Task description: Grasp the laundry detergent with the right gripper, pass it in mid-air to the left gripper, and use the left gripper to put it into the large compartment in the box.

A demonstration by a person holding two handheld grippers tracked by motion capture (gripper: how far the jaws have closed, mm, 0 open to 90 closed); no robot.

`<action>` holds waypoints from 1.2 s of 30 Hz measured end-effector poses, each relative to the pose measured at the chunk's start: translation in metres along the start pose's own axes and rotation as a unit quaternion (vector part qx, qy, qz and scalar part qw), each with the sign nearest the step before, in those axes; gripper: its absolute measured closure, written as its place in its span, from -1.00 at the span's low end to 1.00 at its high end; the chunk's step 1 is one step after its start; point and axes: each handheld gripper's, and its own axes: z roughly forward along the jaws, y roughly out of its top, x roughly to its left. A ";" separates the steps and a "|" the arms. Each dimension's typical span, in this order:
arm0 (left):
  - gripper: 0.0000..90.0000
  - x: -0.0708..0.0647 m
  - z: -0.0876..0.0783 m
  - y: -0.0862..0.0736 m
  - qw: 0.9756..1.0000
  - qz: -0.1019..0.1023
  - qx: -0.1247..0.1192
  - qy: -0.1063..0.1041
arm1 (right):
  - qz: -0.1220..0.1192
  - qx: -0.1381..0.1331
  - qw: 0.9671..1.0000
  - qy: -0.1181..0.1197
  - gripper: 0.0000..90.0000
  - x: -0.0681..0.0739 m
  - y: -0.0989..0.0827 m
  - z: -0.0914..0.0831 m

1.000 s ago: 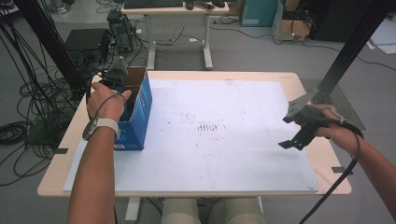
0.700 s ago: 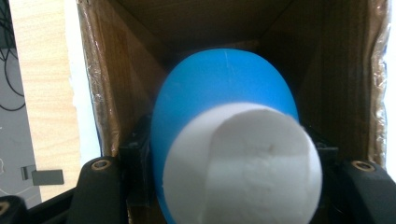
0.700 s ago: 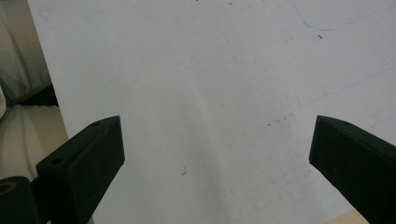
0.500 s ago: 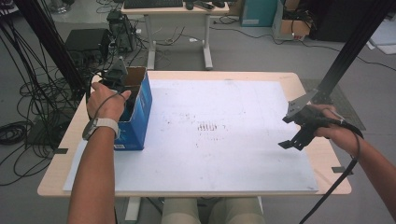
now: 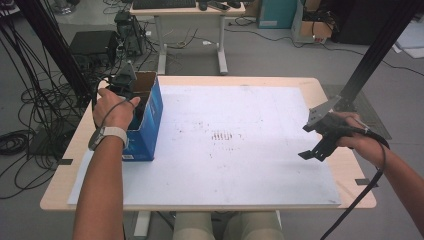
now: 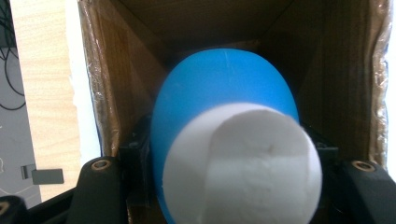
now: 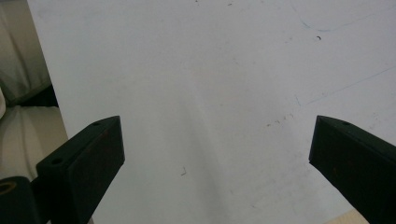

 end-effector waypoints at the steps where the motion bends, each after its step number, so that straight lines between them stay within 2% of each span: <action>1: -0.17 0.000 0.000 0.000 1.000 0.000 0.001 0.000 | -0.001 0.000 1.000 0.000 -0.93 0.000 0.000 0.000; 3: -0.17 -0.001 0.000 0.000 1.000 -0.004 0.000 -0.001 | 0.000 0.000 1.000 0.000 -0.93 0.000 0.000 0.000; 4: -0.17 0.000 0.000 0.000 1.000 0.001 0.000 0.000 | 0.001 -0.001 1.000 0.000 -0.93 0.000 0.000 0.000; 21: -0.17 0.000 0.000 0.000 1.000 -0.004 0.001 -0.001 | -0.001 0.000 1.000 0.000 -0.93 0.000 0.000 0.000; 22: -0.17 0.000 0.000 0.000 1.000 -0.006 0.002 -0.002 | -0.011 0.004 1.000 -0.001 -0.93 -0.001 0.000 -0.001; 31: -0.17 0.001 0.000 -0.001 1.000 -0.003 -0.001 0.000 | -0.012 0.004 1.000 0.000 -0.93 -0.001 0.000 -0.001; 33: -0.17 0.001 0.000 -0.001 1.000 -0.003 -0.001 0.000 | 0.002 -0.001 1.000 0.003 -0.93 0.000 0.000 0.000; 36: -0.17 0.001 0.000 -0.001 1.000 -0.003 -0.001 0.001 | 0.002 -0.002 1.000 0.003 -0.93 0.000 -0.001 -0.001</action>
